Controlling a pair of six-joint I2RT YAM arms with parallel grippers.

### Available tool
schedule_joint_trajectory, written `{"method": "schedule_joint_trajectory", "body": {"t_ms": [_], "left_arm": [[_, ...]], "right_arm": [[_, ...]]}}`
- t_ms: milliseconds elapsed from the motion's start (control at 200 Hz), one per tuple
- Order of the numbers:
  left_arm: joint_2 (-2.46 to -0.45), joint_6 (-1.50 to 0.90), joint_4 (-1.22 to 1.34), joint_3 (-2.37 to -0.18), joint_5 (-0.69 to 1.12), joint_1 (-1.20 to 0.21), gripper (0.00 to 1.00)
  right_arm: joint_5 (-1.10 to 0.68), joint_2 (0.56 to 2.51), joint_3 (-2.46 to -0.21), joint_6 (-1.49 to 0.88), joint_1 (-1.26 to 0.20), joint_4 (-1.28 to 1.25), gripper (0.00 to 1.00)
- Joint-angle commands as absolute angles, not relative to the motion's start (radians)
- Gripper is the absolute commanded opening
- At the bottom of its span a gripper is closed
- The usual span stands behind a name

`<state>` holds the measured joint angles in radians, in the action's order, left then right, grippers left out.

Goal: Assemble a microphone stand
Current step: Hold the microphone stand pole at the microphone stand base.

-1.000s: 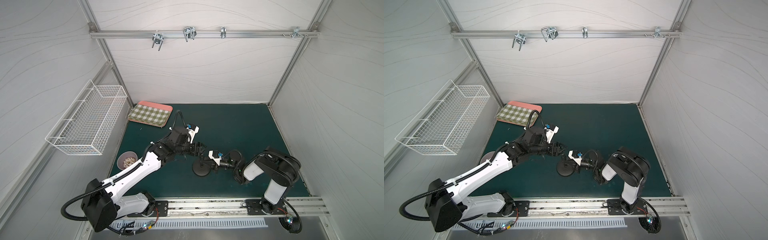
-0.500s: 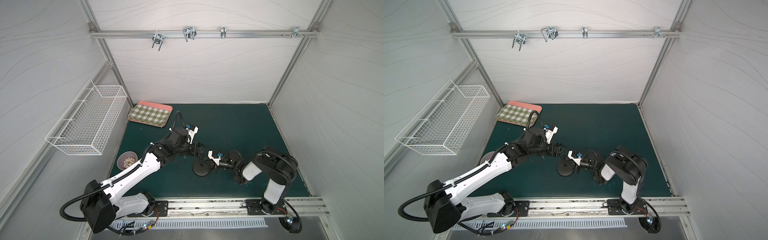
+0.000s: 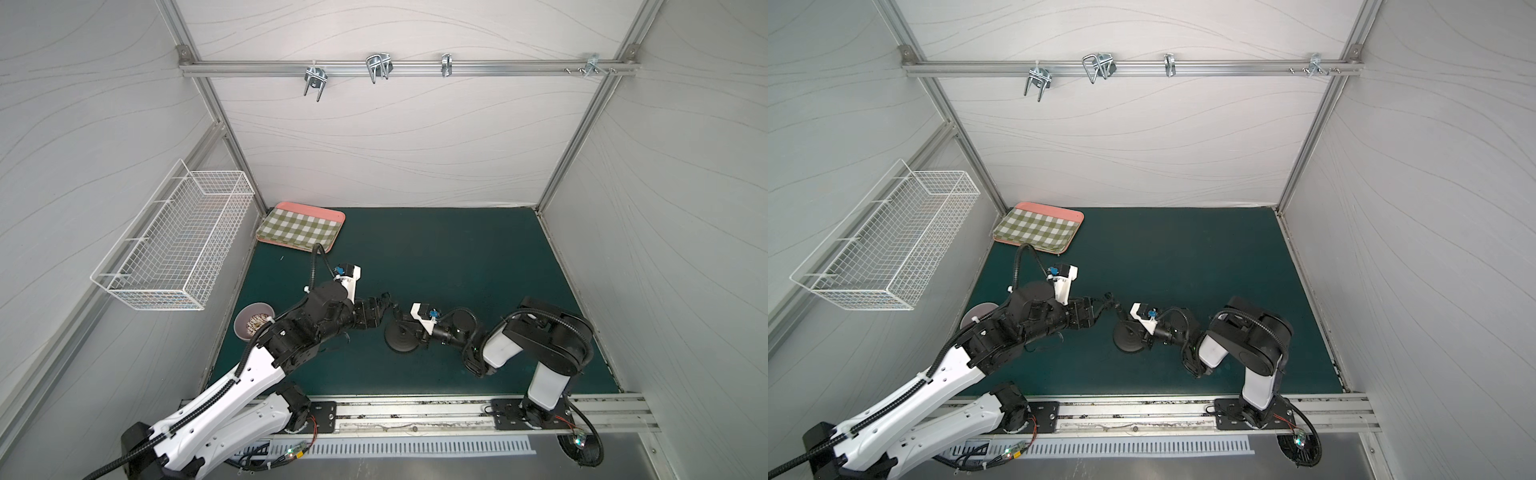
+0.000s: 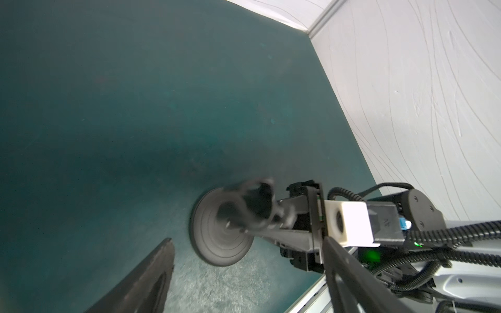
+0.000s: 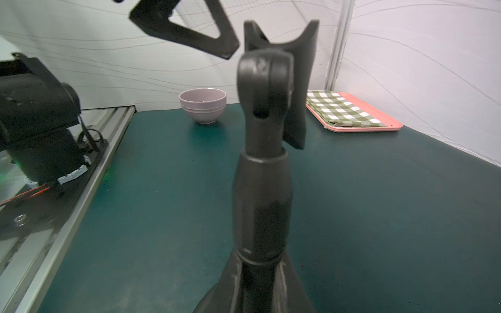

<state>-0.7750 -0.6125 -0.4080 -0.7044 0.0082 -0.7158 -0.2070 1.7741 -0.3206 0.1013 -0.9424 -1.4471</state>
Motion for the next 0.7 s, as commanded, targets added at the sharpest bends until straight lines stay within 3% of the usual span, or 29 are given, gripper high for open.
{"method": "schedule_joint_trajectory", "body": {"t_ms": [0, 350, 695], "left_arm": [[-0.742, -0.679, -0.405, -0.666, -0.013, -0.723, 0.85], [-0.78, -0.693, -0.208, -0.54, -0.055, -0.851, 0.85], [-0.831, -0.619, 0.029, -0.361, -0.122, -0.901, 0.84]], "right_arm": [[-0.001, 1.757, -0.284, 0.114, -0.953, -1.386, 0.16], [0.283, 1.789, -0.281, 0.084, -1.085, -1.39, 0.17], [0.358, 1.751, -0.284, 0.004, -1.079, -1.39, 0.16]]}}
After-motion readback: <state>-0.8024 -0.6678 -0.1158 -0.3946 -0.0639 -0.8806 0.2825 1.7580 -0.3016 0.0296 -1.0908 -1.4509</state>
